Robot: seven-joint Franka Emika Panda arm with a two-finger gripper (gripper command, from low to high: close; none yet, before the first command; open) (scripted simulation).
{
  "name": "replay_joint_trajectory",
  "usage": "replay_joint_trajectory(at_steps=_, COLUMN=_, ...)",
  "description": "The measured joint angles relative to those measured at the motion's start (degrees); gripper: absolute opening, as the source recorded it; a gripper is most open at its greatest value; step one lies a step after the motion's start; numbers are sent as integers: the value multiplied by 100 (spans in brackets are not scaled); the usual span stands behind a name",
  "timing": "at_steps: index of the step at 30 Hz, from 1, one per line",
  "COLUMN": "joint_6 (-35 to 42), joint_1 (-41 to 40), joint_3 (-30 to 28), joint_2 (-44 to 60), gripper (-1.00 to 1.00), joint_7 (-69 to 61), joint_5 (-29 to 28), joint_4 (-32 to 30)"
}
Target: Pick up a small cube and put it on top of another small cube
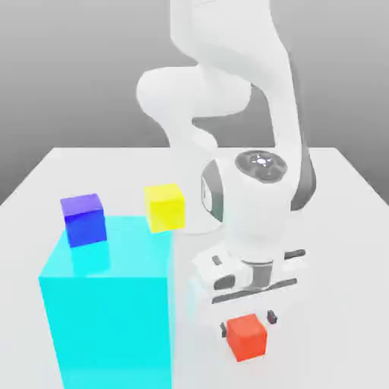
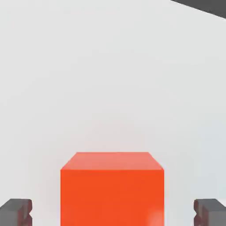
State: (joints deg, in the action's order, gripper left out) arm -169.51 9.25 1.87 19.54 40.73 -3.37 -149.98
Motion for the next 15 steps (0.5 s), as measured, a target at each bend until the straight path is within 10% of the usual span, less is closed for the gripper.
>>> replay_joint_trajectory(at_steps=15, joint_6=1430, joint_1=-121, joint_3=228, joint_2=-1318, gripper=-100, joint_7=-367, joint_5=236, joint_4=193)
